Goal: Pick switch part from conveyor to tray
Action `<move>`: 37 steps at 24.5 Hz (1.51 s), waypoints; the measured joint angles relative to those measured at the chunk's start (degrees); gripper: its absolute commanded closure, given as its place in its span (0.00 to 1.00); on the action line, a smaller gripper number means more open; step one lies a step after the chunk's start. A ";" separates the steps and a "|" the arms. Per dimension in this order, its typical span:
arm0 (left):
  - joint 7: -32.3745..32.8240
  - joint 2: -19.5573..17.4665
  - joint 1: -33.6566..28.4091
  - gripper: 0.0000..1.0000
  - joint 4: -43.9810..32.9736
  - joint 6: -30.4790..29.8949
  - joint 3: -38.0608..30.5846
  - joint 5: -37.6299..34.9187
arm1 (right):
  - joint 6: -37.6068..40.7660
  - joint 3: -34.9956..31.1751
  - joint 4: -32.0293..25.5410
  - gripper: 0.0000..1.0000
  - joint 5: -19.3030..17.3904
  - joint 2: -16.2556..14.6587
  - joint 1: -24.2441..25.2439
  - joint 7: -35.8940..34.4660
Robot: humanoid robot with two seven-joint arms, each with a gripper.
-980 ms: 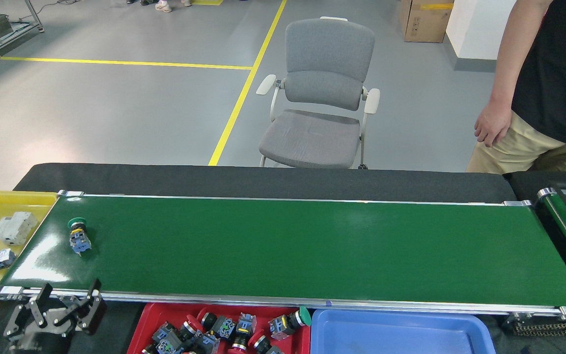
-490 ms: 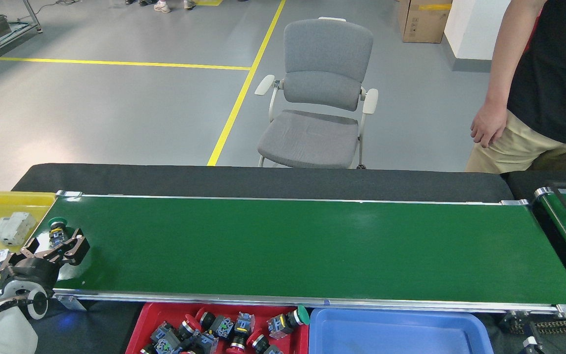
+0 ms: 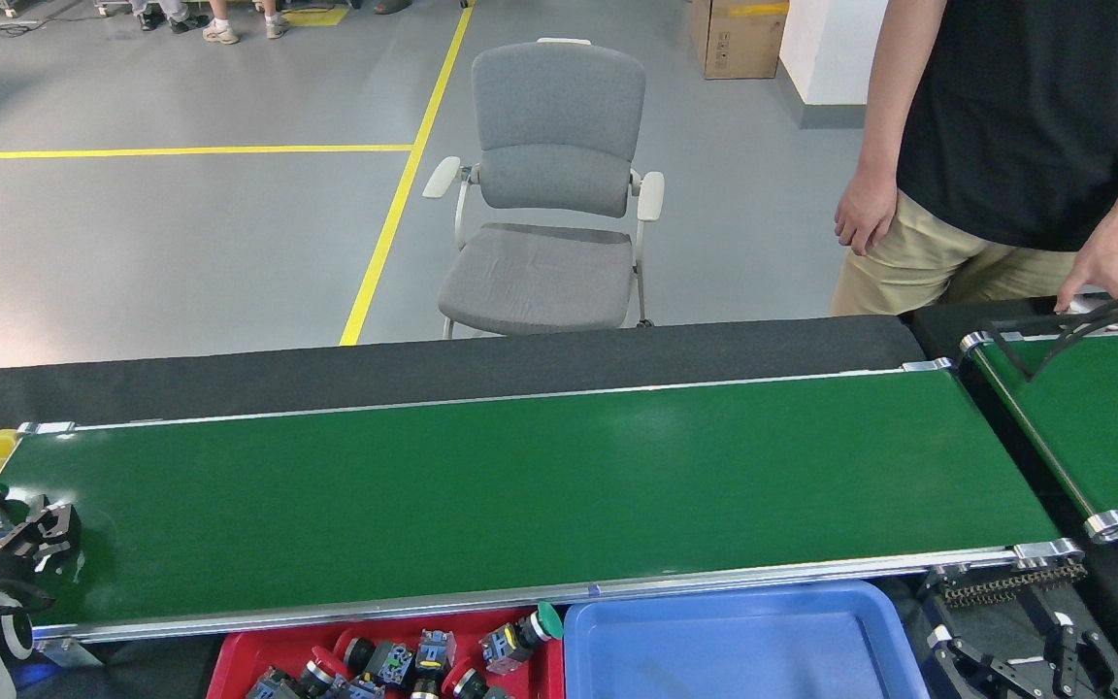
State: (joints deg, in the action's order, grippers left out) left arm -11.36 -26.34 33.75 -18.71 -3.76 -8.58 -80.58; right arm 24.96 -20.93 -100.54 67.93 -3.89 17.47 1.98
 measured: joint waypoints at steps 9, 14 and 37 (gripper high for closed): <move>-3.73 2.88 -20.37 0.96 -29.57 -8.61 0.07 3.59 | 0.34 -0.53 0.01 0.02 0.01 -0.17 0.02 0.05; -2.08 5.39 -43.77 0.93 -64.43 -19.76 0.16 5.72 | 0.06 -1.42 0.01 0.02 0.01 -0.17 0.17 0.06; -0.25 17.13 -57.14 0.00 -82.30 -28.10 1.38 0.93 | -0.12 -2.15 0.01 0.02 -0.13 -0.17 0.76 0.08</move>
State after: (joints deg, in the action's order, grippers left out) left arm -11.61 -9.21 -23.39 -101.01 -31.86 -7.20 -79.66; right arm 24.84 -23.08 -100.53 67.79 -4.06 18.23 2.06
